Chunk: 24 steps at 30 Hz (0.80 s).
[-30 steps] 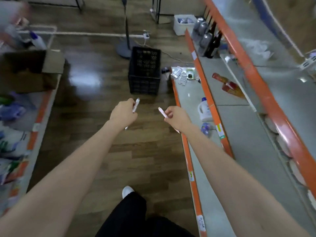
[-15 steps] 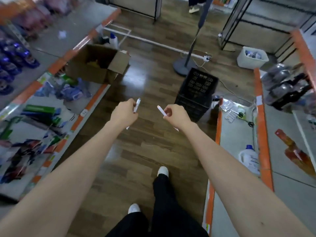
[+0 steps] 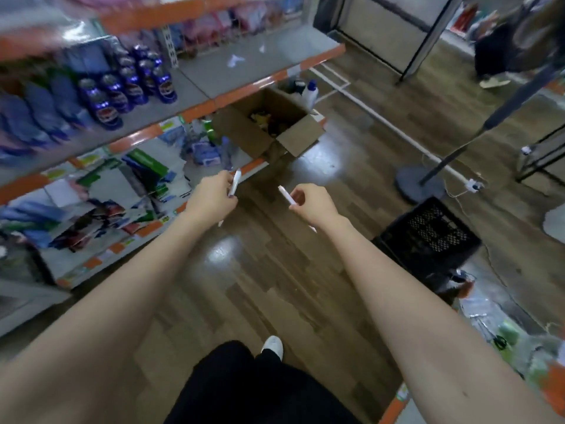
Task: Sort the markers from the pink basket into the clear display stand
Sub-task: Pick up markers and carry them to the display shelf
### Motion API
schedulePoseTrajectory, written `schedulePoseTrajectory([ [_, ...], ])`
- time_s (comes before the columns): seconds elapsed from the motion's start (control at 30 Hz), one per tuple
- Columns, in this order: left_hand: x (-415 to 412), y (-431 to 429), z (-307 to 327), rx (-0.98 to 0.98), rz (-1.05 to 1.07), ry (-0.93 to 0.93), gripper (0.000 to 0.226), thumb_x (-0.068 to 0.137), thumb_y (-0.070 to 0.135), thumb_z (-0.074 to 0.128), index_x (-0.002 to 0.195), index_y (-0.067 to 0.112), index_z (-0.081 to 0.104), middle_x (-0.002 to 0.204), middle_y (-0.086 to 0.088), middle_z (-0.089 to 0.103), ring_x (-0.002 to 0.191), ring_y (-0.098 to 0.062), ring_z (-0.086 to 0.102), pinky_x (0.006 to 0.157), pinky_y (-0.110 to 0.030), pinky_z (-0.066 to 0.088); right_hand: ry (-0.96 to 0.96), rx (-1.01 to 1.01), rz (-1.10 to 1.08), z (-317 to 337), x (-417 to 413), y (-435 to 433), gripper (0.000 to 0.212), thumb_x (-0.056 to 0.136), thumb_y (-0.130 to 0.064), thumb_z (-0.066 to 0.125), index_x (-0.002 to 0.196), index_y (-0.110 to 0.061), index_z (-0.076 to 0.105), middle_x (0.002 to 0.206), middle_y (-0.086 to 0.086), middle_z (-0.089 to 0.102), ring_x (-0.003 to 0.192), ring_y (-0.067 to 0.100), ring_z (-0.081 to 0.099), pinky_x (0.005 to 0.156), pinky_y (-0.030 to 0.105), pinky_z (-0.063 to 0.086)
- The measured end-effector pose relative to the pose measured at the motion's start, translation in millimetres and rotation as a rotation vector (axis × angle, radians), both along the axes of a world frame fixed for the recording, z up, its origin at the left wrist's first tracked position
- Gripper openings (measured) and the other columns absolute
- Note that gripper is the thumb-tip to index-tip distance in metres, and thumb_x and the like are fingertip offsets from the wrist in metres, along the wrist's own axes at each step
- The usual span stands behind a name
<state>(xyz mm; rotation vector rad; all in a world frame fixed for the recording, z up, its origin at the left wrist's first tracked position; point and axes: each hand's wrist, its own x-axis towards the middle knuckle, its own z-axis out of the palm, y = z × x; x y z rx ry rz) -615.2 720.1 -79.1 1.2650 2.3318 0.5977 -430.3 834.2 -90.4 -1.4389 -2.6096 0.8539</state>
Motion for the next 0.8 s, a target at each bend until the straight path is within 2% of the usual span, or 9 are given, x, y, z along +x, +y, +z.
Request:
schedulePoseTrajectory([
  [0.07, -11, 3, 1, 0.001, 0.059, -0.015, 0.031, 0.084, 0.011, 0.058, 0.115, 0.012, 0.054, 0.105, -0.013, 0.063, 0.087, -0.031, 0.062, 0.075, -0.043, 0.055, 0.007, -0.003, 0.054, -2, -21, 13, 0.011, 0.086, -0.018, 0.066, 0.097, -0.015, 0.065, 0.096, 0.002, 0.064, 0.084, 0.017, 0.06, 0.077, 0.035, 0.055],
  [0.17, -31, 4, 2, 0.008, 0.134, -0.015, 0.028, 0.087, 0.013, 0.059, 0.115, 0.013, 0.054, 0.103, -0.011, 0.063, 0.079, -0.028, 0.062, 0.07, -0.043, 0.056, 0.011, -0.013, 0.143, -4, -56, 26, 0.012, 0.085, -0.018, 0.067, 0.096, -0.016, 0.065, 0.096, 0.001, 0.063, 0.085, 0.018, 0.06, 0.079, 0.041, 0.056],
  [0.27, -54, 4, 3, 0.011, 0.196, -0.033, 0.026, 0.087, 0.011, 0.057, 0.112, 0.013, 0.053, 0.1, -0.012, 0.062, 0.074, -0.029, 0.062, 0.066, -0.046, 0.057, 0.036, -0.023, 0.217, -3, -94, 35, 0.013, 0.085, -0.02, 0.068, 0.097, -0.015, 0.065, 0.096, 0.002, 0.064, 0.084, 0.017, 0.06, 0.075, 0.036, 0.055],
  [0.33, -71, 4, 3, 0.009, 0.231, -0.025, 0.023, 0.085, 0.008, 0.055, 0.107, 0.012, 0.053, 0.097, -0.014, 0.062, 0.071, -0.031, 0.062, 0.065, -0.046, 0.057, 0.051, -0.023, 0.267, -2, -119, 40, 0.013, 0.085, -0.019, 0.068, 0.097, -0.015, 0.064, 0.098, 0.003, 0.064, 0.083, 0.016, 0.058, 0.069, 0.03, 0.048],
  [0.4, -90, 6, 3, 0.007, 0.268, -0.01, 0.019, 0.086, 0.008, 0.055, 0.105, 0.011, 0.053, 0.095, -0.014, 0.062, 0.071, -0.03, 0.061, 0.065, -0.045, 0.056, 0.061, -0.024, 0.305, 0, -145, 45, 0.012, 0.085, -0.018, 0.069, 0.096, -0.014, 0.065, 0.098, 0.005, 0.065, 0.083, 0.017, 0.058, 0.067, 0.028, 0.042],
  [0.57, -147, 14, 3, 0.026, 0.355, -0.006, 0.021, 0.088, 0.009, 0.056, 0.109, 0.009, 0.055, 0.097, -0.014, 0.063, 0.078, -0.027, 0.059, 0.063, -0.037, 0.049, 0.067, -0.003, 0.404, 6, -219, 59, 0.015, 0.086, -0.013, 0.066, 0.101, -0.012, 0.067, 0.102, 0.007, 0.068, 0.09, 0.021, 0.062, 0.07, 0.026, 0.043],
  [0.67, -186, 18, 10, 0.024, 0.415, 0.005, 0.025, 0.086, 0.009, 0.057, 0.111, 0.011, 0.055, 0.101, -0.011, 0.062, 0.08, -0.026, 0.059, 0.062, -0.035, 0.045, 0.076, 0.013, 0.456, 14, -271, 66, 0.016, 0.085, -0.013, 0.065, 0.101, -0.011, 0.068, 0.101, 0.007, 0.069, 0.084, 0.019, 0.06, 0.067, 0.025, 0.041],
  [0.8, -241, 12, 21, 0.034, 0.478, 0.023, 0.032, 0.083, 0.011, 0.059, 0.115, 0.011, 0.055, 0.106, -0.013, 0.064, 0.081, -0.029, 0.063, 0.069, -0.042, 0.056, 0.099, 0.026, 0.505, 27, -341, 66, 0.018, 0.085, -0.017, 0.067, 0.102, -0.011, 0.068, 0.101, 0.007, 0.067, 0.09, 0.022, 0.062, 0.072, 0.035, 0.051],
])
